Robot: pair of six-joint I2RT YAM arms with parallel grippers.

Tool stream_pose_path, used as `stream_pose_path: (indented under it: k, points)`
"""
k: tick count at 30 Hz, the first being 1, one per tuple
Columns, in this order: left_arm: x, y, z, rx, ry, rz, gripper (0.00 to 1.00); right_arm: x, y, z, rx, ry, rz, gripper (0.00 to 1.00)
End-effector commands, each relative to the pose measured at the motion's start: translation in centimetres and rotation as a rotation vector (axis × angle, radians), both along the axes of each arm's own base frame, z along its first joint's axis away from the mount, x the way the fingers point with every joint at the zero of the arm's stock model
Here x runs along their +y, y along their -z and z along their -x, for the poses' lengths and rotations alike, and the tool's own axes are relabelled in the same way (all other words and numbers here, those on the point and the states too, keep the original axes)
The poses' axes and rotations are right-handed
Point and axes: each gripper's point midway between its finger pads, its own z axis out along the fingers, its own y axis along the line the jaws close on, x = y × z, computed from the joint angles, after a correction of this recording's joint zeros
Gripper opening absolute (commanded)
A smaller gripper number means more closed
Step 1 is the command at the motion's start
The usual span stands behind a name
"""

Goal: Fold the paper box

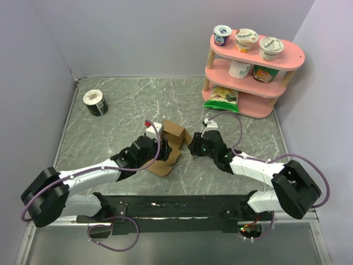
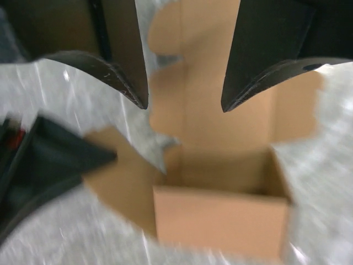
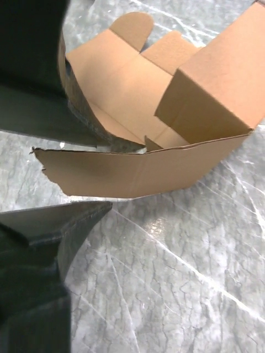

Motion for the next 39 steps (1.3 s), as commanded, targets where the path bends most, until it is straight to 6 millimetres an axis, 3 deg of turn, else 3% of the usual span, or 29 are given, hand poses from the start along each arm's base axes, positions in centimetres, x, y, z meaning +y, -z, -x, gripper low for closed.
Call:
stream_pose_path:
  k: [1,7,14,21,27,35,39]
  points:
    - [-3.6,0.4,2.5,0.086,0.115,0.193,0.59,-0.1,-1.2,-1.2,-0.009,0.041,0.026,0.44]
    - [-5.7,1.3,3.0,0.097,0.183,0.296,0.51,-0.1,-0.4,-1.6,0.03,0.05,0.051,0.34]
    - [-7.7,4.3,3.9,0.167,0.27,0.322,0.43,-0.3,-0.2,-3.3,0.025,0.043,0.093,0.18]
    - [-8.0,4.7,3.3,0.141,0.267,0.303,0.42,-0.2,-0.9,-6.0,-0.026,0.001,0.141,0.17]
    - [-6.5,5.5,1.9,0.097,0.178,0.238,0.42,0.6,-1.9,-7.6,-0.057,-0.085,0.199,0.17]
    - [-6.2,6.0,0.6,0.049,0.132,0.219,0.41,1.2,-1.5,-8.0,-0.033,-0.125,0.215,0.16]
    - [-6.3,7.7,0.5,0.082,0.124,0.196,0.39,1.3,-1.4,-7.9,-0.027,-0.123,0.202,0.16]
